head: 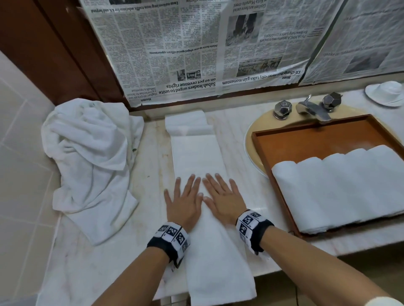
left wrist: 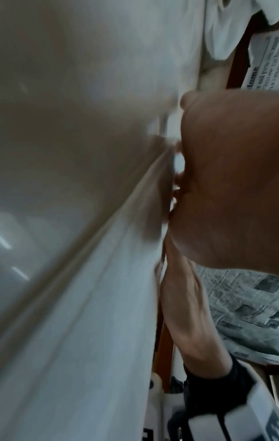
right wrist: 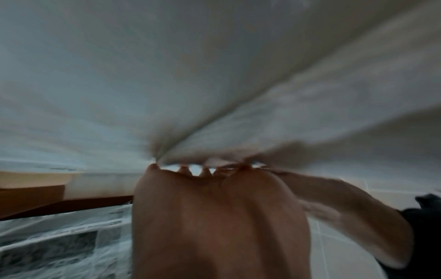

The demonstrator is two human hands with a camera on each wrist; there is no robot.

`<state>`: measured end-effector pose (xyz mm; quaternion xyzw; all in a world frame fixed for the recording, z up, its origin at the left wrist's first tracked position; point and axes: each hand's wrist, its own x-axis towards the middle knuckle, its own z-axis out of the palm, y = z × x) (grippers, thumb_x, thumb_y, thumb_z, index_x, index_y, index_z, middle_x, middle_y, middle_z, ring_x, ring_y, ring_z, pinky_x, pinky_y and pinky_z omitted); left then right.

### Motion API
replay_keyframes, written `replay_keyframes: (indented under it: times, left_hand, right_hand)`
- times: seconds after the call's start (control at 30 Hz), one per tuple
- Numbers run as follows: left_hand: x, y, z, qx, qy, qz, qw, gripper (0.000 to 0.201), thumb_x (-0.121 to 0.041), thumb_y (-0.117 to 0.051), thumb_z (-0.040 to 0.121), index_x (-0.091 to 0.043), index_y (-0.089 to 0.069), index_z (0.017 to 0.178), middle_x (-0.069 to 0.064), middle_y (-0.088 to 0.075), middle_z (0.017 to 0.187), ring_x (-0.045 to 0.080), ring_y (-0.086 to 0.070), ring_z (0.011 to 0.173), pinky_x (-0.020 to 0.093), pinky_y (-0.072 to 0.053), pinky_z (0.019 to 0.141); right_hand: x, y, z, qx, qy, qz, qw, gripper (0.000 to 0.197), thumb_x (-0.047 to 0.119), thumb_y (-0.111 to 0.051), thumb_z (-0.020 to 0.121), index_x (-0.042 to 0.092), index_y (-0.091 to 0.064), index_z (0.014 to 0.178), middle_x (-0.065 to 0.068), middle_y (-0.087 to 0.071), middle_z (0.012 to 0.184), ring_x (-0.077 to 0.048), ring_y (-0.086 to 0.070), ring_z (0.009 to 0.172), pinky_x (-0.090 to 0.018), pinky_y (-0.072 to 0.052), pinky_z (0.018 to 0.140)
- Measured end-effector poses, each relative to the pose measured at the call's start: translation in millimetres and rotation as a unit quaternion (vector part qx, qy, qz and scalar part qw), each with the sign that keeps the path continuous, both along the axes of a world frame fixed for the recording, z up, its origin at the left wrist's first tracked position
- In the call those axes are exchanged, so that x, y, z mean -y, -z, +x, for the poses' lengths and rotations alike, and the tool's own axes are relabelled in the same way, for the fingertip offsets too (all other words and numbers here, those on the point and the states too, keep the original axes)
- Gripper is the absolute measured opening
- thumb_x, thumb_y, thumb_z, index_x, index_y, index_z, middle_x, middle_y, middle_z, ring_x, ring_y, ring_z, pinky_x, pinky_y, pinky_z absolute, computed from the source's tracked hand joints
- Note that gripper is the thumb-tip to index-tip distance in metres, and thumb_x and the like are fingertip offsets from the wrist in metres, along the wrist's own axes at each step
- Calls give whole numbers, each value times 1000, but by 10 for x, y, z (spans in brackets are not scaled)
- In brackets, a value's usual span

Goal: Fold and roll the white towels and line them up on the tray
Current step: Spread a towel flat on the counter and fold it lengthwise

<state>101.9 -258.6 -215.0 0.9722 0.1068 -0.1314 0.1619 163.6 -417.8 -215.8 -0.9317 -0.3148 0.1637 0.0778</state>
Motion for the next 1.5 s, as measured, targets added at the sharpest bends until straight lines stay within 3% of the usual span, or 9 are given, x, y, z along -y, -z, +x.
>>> replay_keyframes:
  times: [0.57, 0.73, 0.83, 0.93, 1.1, 1.2, 1.27, 1.33, 1.5]
  left_hand:
    - [-537, -130, 1134, 14, -42, -2, 999, 59, -51, -19, 105, -31, -8, 159, -16, 4, 167, 24, 7, 154, 62, 3, 120]
    - [-96, -188, 381, -2, -16, -44, 999, 62, -56, -17, 103, -32, -4, 159, -14, 10, 166, 20, 12, 153, 59, 2, 120]
    - [142, -95, -38, -8, 1, -41, 999, 72, -63, 0, 93, -35, -1, 159, -16, 14, 165, 21, 15, 153, 58, 3, 119]
    - [160, -32, -223, -14, -3, -25, 1000, 66, -59, -9, 98, -35, -10, 159, -14, 0, 166, 25, -3, 154, 60, -9, 118]
    - [-14, -9, -302, -32, -27, 0, 999, 68, -62, 4, 94, -37, 15, 157, -23, 25, 158, 20, 15, 153, 57, 4, 121]
    - [32, -110, -441, -47, -44, -22, 998, 63, -55, -14, 103, -35, 12, 158, -21, 24, 160, 21, 18, 152, 58, 5, 121]
    - [130, -158, -605, -44, -37, -28, 998, 65, -58, -12, 101, -35, 7, 159, -18, 19, 164, 21, 18, 152, 59, 3, 121]
    - [283, -170, -751, -33, -5, -25, 999, 73, -64, 0, 92, -35, 4, 159, -16, 16, 165, 21, 17, 152, 58, 2, 121]
    - [507, -44, -1030, -26, 6, -1, 1000, 65, -62, 0, 95, -44, 14, 155, -20, 26, 161, 19, 26, 150, 59, 8, 119]
  right_hand:
    - [-399, -38, 1365, -20, 36, -33, 999, 60, 50, -14, 106, 30, 4, 159, 13, 13, 165, -14, 13, 152, -47, 3, 122]
    - [-178, -131, 907, -23, 44, 19, 999, 58, 42, -24, 107, 24, -8, 160, 10, 0, 167, -16, 2, 153, -45, -9, 122]
    - [10, -95, 395, -36, 25, 13, 999, 65, 50, -3, 98, 26, -11, 159, 12, 0, 166, -15, 1, 153, -45, -7, 122]
    - [201, -8, -71, -5, 1, 21, 1000, 67, 48, -4, 98, 23, -16, 159, 10, -3, 165, -17, -6, 153, -46, -7, 120]
    - [580, -100, -590, -38, -26, 26, 999, 69, 58, 5, 97, 26, 8, 158, 14, 19, 161, -6, 20, 149, -38, 9, 122]
    - [749, -182, -760, -35, -31, 95, 994, 65, 53, -9, 102, 23, -29, 156, 8, -15, 164, -10, -12, 152, -37, -14, 124]
    - [740, -201, -774, 34, 5, 199, 979, 52, 42, -27, 105, 14, -66, 125, -2, -61, 135, -20, -56, 126, -39, -46, 106]
    - [667, -184, -694, 64, 43, 252, 965, 37, 31, -40, 102, 10, -70, 112, -4, -69, 115, -23, -64, 107, -40, -53, 92]
    - [602, -7, -690, 38, 23, 102, 994, 56, 38, -18, 104, 20, -34, 154, 5, -27, 162, -16, -22, 150, -38, -14, 122]
